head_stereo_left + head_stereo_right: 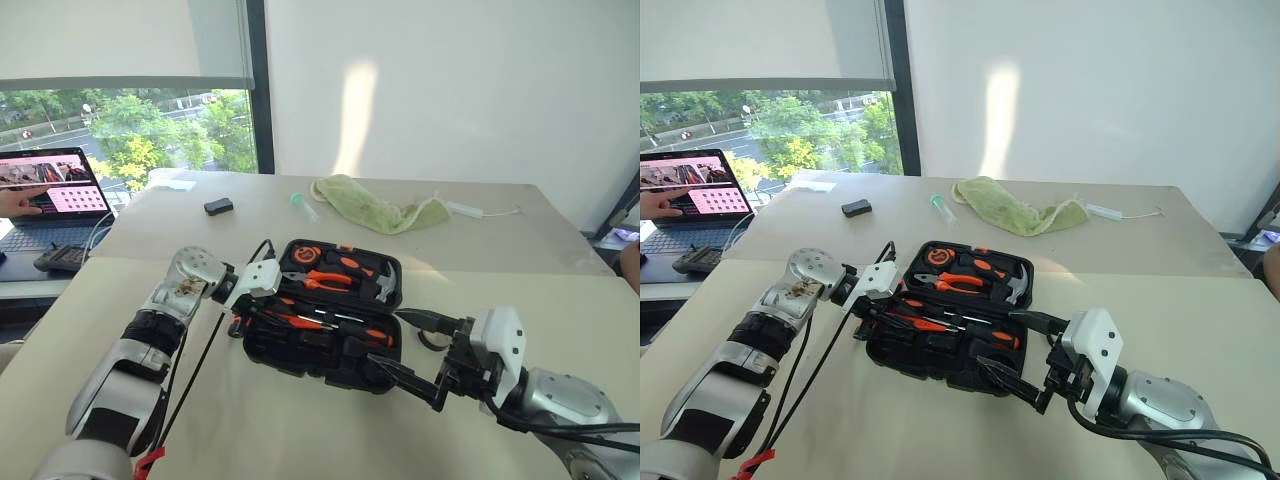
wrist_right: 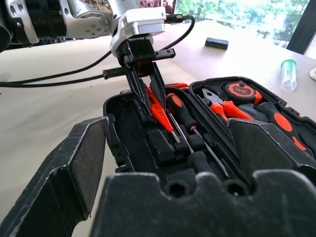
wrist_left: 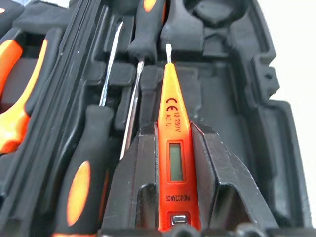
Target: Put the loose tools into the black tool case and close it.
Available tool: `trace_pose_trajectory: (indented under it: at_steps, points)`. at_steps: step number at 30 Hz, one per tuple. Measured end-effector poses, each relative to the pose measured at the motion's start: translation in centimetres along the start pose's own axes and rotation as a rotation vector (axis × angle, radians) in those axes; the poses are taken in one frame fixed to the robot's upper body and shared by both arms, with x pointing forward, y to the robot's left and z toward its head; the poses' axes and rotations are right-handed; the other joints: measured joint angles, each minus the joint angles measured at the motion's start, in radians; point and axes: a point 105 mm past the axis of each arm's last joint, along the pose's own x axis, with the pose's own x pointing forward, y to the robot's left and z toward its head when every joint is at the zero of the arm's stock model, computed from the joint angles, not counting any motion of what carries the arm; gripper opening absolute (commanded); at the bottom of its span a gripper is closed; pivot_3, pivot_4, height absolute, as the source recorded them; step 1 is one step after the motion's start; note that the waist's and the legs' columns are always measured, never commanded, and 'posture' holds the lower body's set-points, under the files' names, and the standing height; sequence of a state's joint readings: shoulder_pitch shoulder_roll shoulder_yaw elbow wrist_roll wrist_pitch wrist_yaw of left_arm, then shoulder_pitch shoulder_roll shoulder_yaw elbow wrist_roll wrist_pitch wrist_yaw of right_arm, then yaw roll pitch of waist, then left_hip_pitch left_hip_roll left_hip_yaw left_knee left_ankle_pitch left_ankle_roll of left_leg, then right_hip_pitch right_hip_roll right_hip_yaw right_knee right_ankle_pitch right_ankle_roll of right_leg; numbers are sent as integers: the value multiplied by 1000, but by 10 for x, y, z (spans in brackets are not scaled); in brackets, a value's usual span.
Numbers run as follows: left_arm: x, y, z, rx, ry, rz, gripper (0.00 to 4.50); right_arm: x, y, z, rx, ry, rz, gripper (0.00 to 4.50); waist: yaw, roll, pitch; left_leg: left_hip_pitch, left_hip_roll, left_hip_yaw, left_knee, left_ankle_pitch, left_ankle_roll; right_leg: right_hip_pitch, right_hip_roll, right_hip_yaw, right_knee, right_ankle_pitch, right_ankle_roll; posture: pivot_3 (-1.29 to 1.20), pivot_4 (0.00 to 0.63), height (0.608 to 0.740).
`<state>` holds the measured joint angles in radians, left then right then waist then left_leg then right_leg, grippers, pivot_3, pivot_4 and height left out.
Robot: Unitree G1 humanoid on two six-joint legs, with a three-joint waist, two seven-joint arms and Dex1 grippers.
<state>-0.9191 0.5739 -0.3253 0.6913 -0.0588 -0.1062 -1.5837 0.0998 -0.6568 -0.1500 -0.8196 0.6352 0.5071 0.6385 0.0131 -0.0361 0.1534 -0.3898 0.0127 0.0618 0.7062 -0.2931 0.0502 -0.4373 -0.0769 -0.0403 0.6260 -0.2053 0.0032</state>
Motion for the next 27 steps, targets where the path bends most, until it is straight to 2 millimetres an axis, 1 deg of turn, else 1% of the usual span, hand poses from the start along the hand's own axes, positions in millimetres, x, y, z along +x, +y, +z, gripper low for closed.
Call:
trace_pose_trajectory:
  at_steps: [13, 24, 26, 27]
  points:
    - [1, 2, -4, 30, 49, -12, 483, 0, 1, 3, -15, -4, -4, 4500, 0, 0, 0, -1, 0, 0, 6, -1, 2, 0, 0, 0, 2, 1, 1, 0, 150, 740]
    - [3, 3, -7, 25, 52, -2, 483, 1, 1, 3, -20, 0, 0, 4500, 0, 0, 0, -1, 0, 0, 8, -1, 2, 1, 0, 0, 3, 1, 2, 0, 150, 740]
    - [3, 3, -7, 24, 52, -2, 1494, 0, 1, 3, -20, 2, 1, 4500, 0, 0, 0, -1, 0, 0, 8, -1, 2, 1, 0, 0, 3, 1, 2, 0, 150, 740]
    - [3, 2, -9, 20, 57, -2, 1619, 0, 1, 3, -21, 5, 2, 4500, 0, 0, 0, -1, 0, 0, 8, -1, 2, 1, 0, 0, 3, 1, 2, 0, 150, 740]
